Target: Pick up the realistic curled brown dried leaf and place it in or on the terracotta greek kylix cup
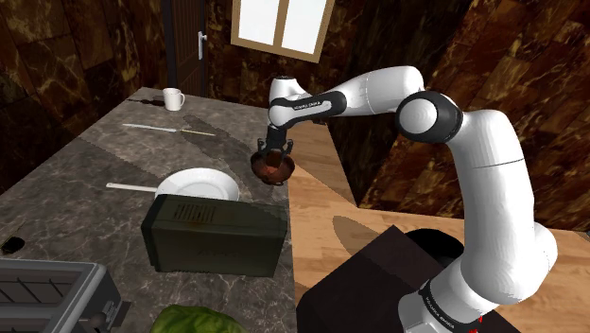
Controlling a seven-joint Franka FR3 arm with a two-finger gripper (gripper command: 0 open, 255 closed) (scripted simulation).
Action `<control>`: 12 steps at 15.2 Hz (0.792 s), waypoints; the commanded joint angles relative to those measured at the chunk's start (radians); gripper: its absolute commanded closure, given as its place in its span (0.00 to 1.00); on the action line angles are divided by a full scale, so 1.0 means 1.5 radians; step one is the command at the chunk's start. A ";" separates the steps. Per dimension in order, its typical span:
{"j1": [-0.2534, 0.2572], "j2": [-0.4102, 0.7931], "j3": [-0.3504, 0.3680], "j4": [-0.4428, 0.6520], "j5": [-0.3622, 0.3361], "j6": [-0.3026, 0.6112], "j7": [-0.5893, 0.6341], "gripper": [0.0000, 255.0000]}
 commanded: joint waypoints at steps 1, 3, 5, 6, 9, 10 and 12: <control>0.000 0.001 0.000 0.000 0.000 0.001 0.000 1.00; 0.000 0.001 0.000 0.000 0.000 0.001 0.000 1.00; 0.000 0.001 0.000 0.000 0.000 0.001 0.000 1.00; 0.000 0.001 0.000 0.000 0.000 0.001 0.000 0.00; 0.000 0.001 0.000 0.000 0.000 0.001 0.000 0.00; 0.000 0.001 0.000 0.000 0.000 0.001 0.000 0.00; -0.001 -0.010 0.002 0.005 0.003 -0.015 -0.002 0.00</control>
